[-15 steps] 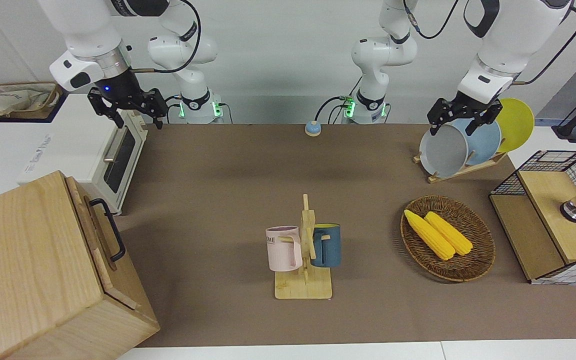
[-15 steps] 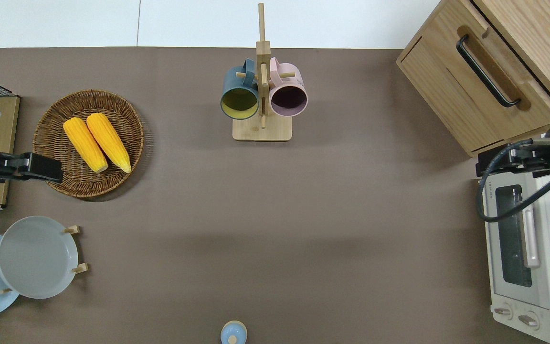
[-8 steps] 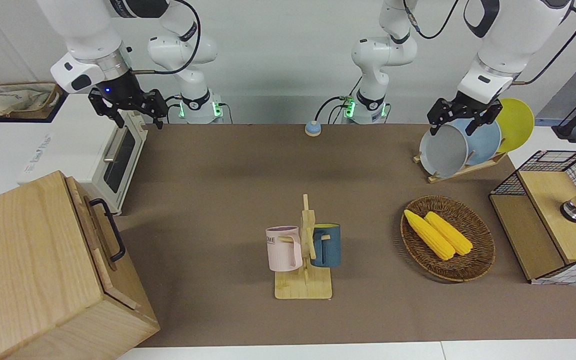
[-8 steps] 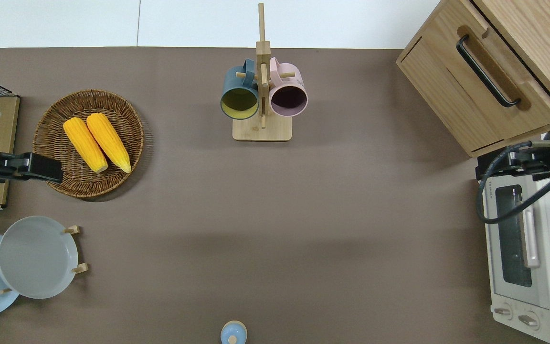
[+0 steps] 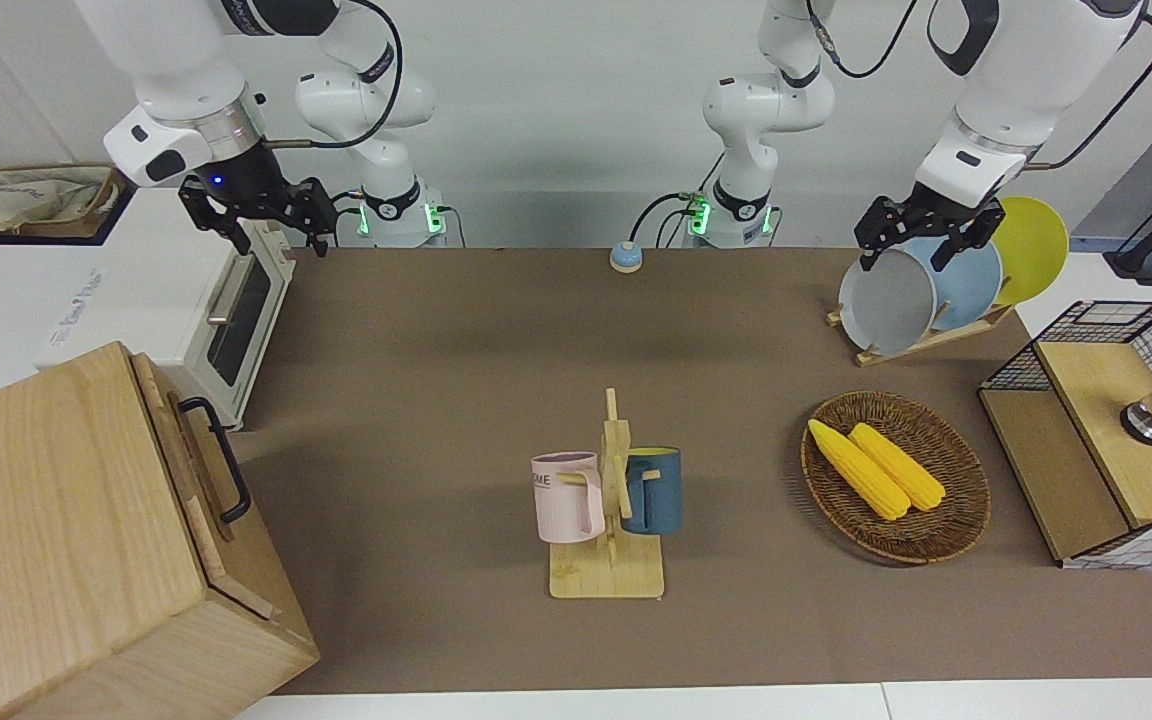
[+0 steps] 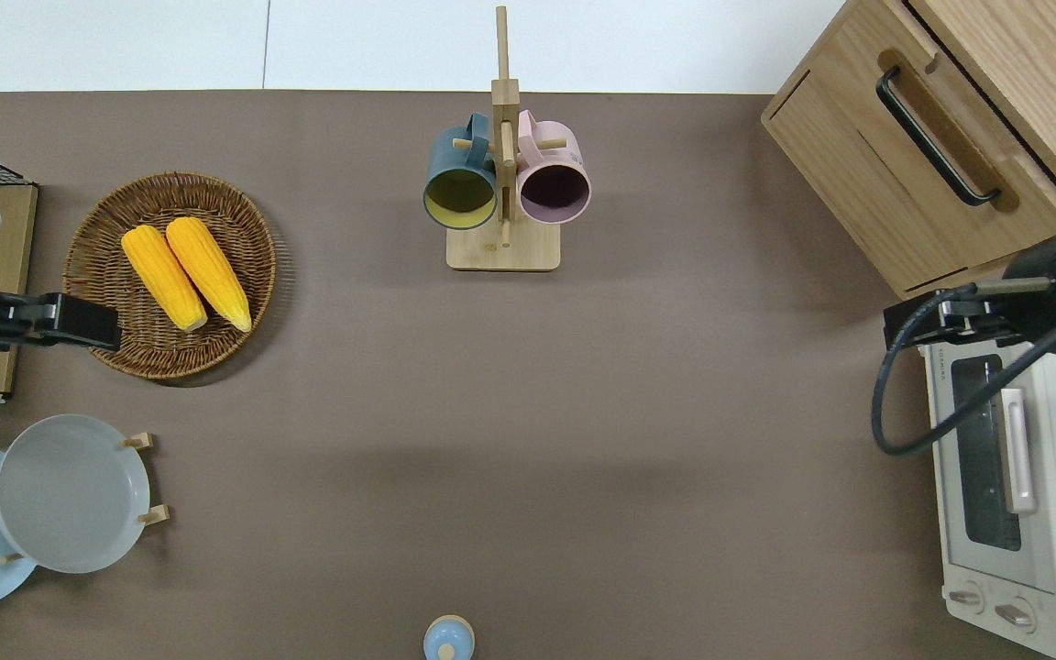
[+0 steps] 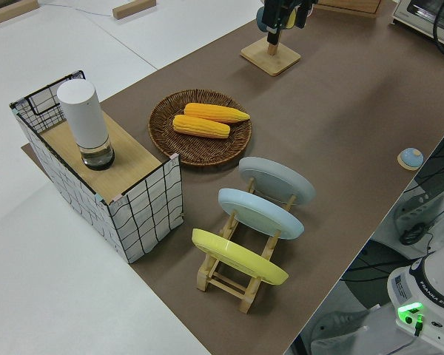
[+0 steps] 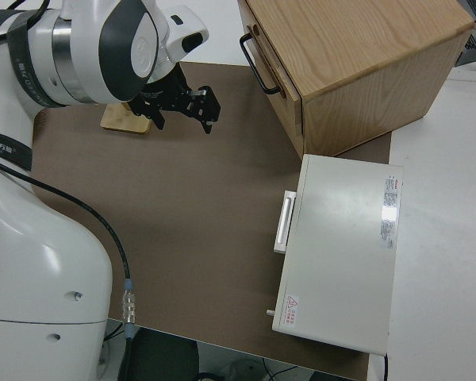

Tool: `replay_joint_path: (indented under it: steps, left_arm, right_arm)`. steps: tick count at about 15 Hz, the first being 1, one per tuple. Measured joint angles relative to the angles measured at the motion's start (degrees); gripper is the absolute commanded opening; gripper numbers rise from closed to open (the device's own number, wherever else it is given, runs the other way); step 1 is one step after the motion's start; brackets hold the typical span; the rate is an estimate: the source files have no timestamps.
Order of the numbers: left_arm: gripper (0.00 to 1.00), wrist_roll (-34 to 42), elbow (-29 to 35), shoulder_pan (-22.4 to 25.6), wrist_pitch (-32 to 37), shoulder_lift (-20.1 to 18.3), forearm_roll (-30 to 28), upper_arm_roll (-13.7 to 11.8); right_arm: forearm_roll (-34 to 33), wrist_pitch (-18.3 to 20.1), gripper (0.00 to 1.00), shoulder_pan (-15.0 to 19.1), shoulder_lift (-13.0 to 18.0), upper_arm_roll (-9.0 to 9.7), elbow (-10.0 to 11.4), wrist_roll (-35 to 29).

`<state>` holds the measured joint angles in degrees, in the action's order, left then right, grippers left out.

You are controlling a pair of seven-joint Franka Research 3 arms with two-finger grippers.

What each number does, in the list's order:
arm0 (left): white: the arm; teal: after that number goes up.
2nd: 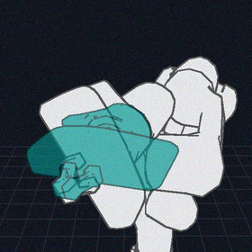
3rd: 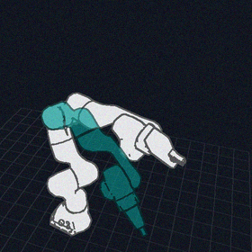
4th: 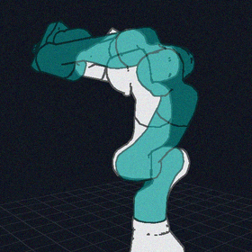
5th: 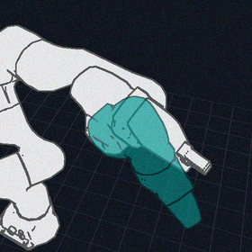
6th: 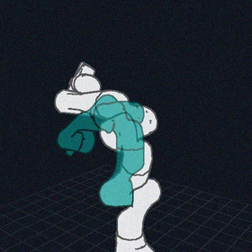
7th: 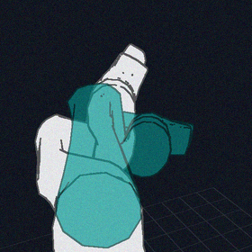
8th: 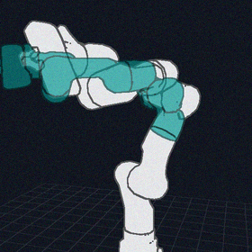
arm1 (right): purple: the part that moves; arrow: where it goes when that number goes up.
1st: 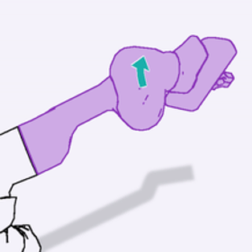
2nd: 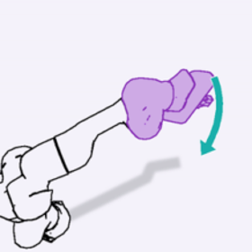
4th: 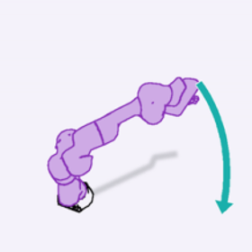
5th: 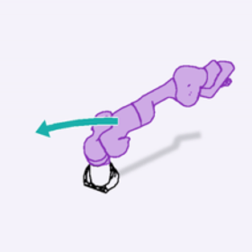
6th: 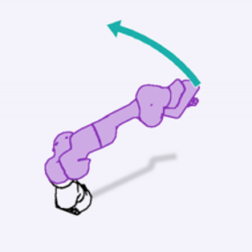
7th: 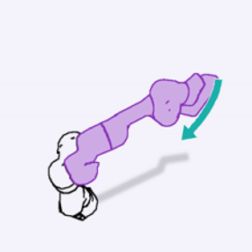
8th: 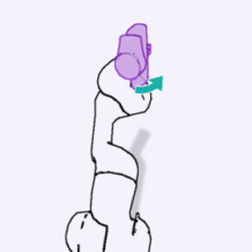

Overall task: Slide drawer open with right arm
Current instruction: 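Raise the right arm and reach the right gripper toward the drawer handle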

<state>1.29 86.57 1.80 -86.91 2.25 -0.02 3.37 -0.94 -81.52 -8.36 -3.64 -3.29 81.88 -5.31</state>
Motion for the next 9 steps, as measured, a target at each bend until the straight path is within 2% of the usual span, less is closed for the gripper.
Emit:
replay_joint_path:
  steps: [4, 9]
  left_arm:
    - [0.99, 0.00, 0.00, 0.00, 0.00, 0.00, 0.00, 0.00]
    - [0.99, 0.00, 0.00, 0.00, 0.00, 0.00, 0.00, 0.00]
  right_arm:
    - [-6.97, -0.03, 0.985, -4.53, 0.02, 0.03, -0.04, -0.35]
    - [-19.37, -0.12, 0.985, -11.67, 0.05, 0.55, -0.08, -5.09]
